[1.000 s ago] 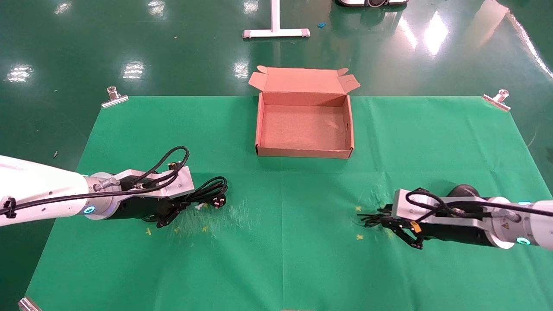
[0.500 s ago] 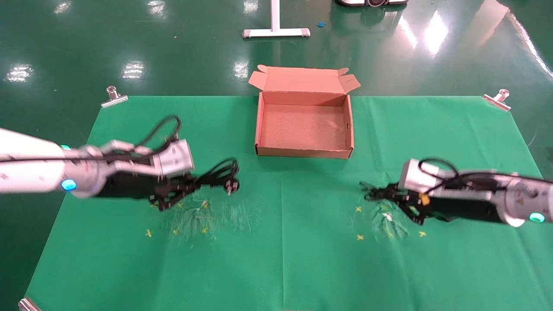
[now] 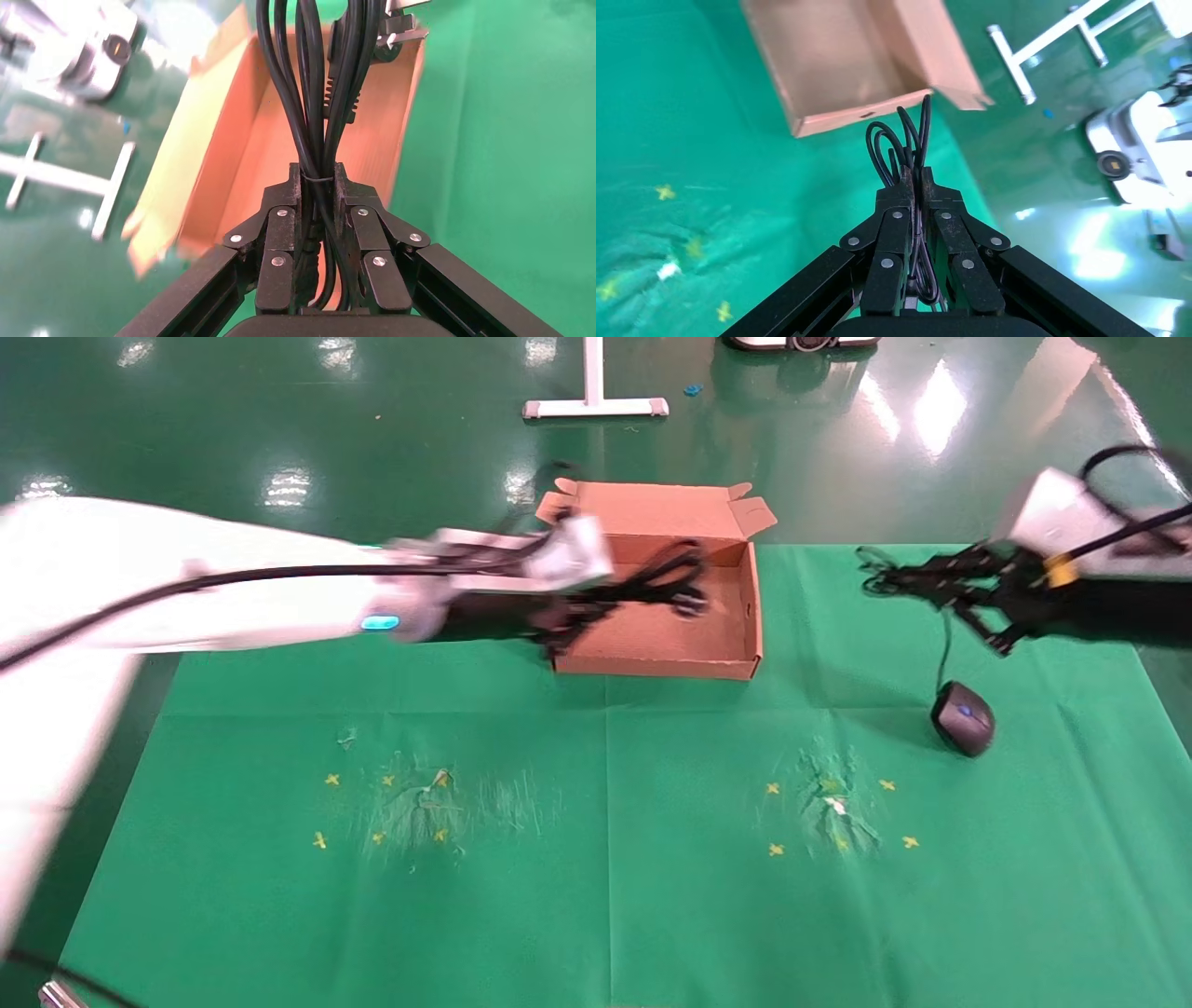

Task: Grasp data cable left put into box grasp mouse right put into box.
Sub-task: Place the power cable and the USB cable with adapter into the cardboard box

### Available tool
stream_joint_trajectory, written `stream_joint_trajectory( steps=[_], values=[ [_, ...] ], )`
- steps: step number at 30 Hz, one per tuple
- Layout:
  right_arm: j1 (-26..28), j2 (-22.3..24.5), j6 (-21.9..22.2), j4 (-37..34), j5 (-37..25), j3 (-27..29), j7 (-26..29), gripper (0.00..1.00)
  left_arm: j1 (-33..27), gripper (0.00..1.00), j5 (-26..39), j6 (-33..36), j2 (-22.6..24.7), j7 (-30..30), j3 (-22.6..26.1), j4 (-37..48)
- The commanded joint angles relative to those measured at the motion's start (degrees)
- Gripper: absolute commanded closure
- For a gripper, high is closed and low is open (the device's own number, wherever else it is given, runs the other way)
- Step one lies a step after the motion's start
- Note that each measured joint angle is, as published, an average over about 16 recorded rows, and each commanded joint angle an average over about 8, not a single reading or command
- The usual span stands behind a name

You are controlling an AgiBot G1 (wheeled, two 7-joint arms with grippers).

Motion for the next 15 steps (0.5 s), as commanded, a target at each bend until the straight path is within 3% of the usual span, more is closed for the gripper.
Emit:
stream_joint_trajectory(
  steps=[1,4,5,12,13,15],
  values=[
    [1.26,1.0,-0.73,-0.19,0.61,0.63,-0.4,1.0,-0.93,1.0,-0.18,-2.37,4.44,4.16,0.38,5.76],
    [2.06,2.21,-1.49,0.22,1.15,1.18,-0.34,1.0,-2.0,1.0,-2.64,-4.7,6.75,8.93,2.83,9.83],
    [2.24,2.57,-1.72,0.37,1.3,1.33,-0.27,1.0,-2.28,0.94,-3.56,-5.55,7.06,10.08,3.95,10.67],
    [2.85,3.71,-2.54,0.9,2.36,2.04,0.35,1.0,-4.08,0.06,-9.53,-10.9,7.28,11.85,12.9,13.25],
    [2.93,3.68,-2.54,0.87,2.54,2.12,0.42,1.0,-4.35,0.0,-10.39,-11.41,7.26,11.76,14.0,13.44],
    [3.11,3.5,-2.48,0.71,2.92,2.3,0.56,1.0,-4.86,0.0,-12.01,-12.3,7.22,11.66,15.97,13.8]
  ],
)
